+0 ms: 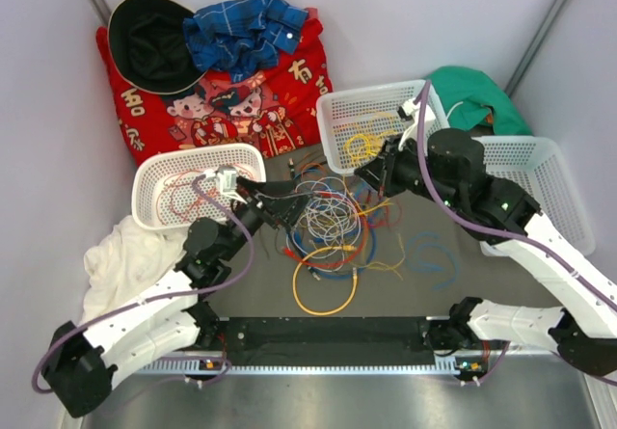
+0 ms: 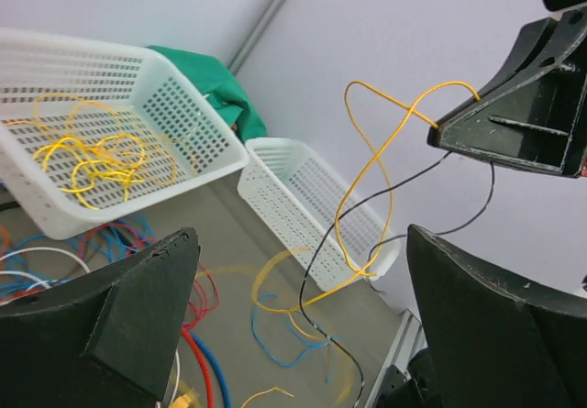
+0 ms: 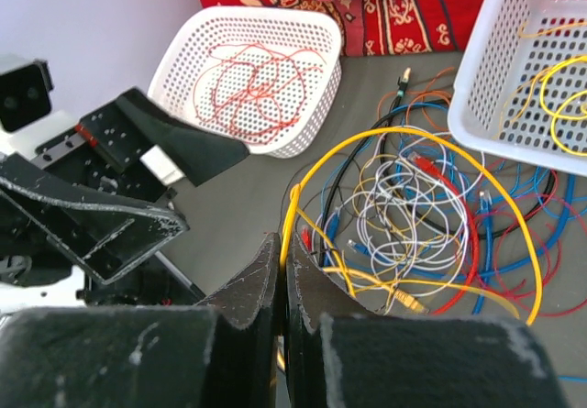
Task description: Untangle the cables
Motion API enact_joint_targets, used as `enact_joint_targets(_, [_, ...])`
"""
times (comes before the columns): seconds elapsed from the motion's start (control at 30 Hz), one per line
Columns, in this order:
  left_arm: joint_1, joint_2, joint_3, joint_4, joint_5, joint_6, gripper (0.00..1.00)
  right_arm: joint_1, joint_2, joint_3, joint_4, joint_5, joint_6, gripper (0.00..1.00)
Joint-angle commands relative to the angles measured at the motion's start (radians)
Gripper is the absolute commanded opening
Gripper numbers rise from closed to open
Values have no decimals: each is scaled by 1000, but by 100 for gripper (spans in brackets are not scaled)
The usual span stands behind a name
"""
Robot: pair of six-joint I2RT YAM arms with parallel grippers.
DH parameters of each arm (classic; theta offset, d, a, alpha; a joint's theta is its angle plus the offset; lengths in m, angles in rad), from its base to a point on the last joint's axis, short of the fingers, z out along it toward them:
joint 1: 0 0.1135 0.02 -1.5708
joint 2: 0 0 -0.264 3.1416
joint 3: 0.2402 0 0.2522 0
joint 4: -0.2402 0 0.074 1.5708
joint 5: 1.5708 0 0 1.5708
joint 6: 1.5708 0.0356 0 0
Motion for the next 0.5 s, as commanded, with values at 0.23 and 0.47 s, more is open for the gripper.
enact_joint_targets(0.23, [-1, 314, 190, 329, 179, -76, 92, 13, -48, -20, 17, -38, 30, 0])
enact_joint_targets(0.47, [-9, 483, 270, 449, 260, -145, 81, 13, -57, -32, 15, -36, 30, 0])
